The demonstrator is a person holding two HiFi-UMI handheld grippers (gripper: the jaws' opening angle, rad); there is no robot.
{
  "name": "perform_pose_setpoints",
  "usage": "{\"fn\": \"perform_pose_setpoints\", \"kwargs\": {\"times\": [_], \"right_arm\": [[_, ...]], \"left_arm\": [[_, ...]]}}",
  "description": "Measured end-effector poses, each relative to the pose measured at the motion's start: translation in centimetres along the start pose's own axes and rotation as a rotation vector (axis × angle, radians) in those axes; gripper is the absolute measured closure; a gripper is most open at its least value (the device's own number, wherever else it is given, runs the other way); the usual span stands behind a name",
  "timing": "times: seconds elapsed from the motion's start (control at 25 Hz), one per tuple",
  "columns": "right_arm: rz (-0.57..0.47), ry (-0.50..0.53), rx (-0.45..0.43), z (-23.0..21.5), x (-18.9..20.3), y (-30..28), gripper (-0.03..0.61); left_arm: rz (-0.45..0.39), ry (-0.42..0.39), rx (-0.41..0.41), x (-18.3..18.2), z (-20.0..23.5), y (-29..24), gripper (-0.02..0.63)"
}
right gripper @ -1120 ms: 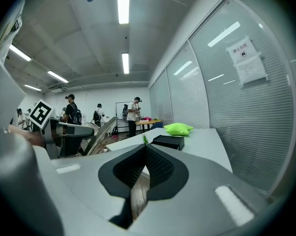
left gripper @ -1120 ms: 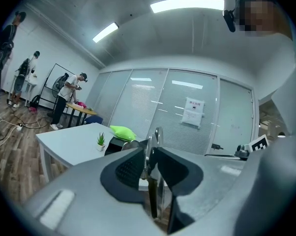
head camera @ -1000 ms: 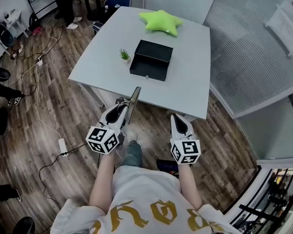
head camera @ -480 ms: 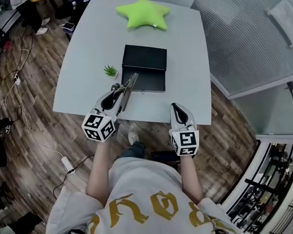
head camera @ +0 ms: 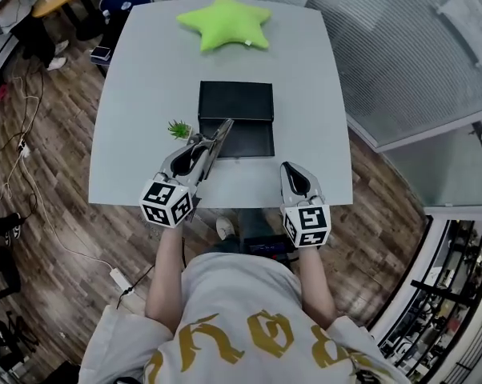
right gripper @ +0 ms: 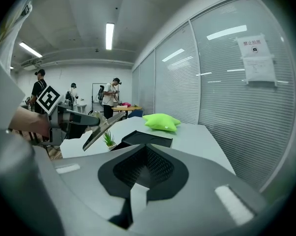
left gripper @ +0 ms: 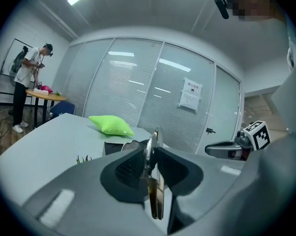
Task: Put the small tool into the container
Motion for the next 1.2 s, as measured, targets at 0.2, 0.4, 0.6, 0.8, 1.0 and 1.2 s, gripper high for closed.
{"fn": "perform_pose_setpoints", "kwargs": {"times": [0.2, 0.4, 0.6, 0.8, 1.0, 1.2], "right_arm": [[-0.011, -0.001, -0.027, 0.6, -0.2, -1.6, 0.557], [-0.018, -0.008, -0.019, -0.1, -0.7, -2.8, 0.557], [-0.010, -0.011, -0.009, -1.0, -0.6, -3.6, 0.557], [0.010, -0.026, -0.006, -1.5, 0.0, -4.3, 0.557], [0.026, -0.040, -0.007, -2.8, 0.4, -5.4, 0.556], [0.036, -0.051, 0.000, -4.2, 0.5, -6.6, 0.555]], "left_arm": [[0.014, -0.015, 0.016, -0.3, 0.8, -1.1, 0.522], [0.044, -0.015, 0.028, -0.1, 1.6, -2.2, 0.522], [0.100, -0.067, 0.046, 0.3, 1.7, -3.5, 0.522], [0.154, -0.127, 0.099, 0.7, 1.5, -5.0, 0.522], [0.204, -0.155, 0.136, 1.2, 1.6, -7.1, 0.522], [0.261, -0.208, 0.176, 1.8, 1.7, -9.0, 0.522]]}}
Point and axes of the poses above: the fingertips, and each gripper's own axes: y backward along the fingers, z to its left, x out of its underside, the point moved 6 cm from there along y, backward along the fingers, and after that the axes turned 7 degrees about -z, right-handed, at the moved point
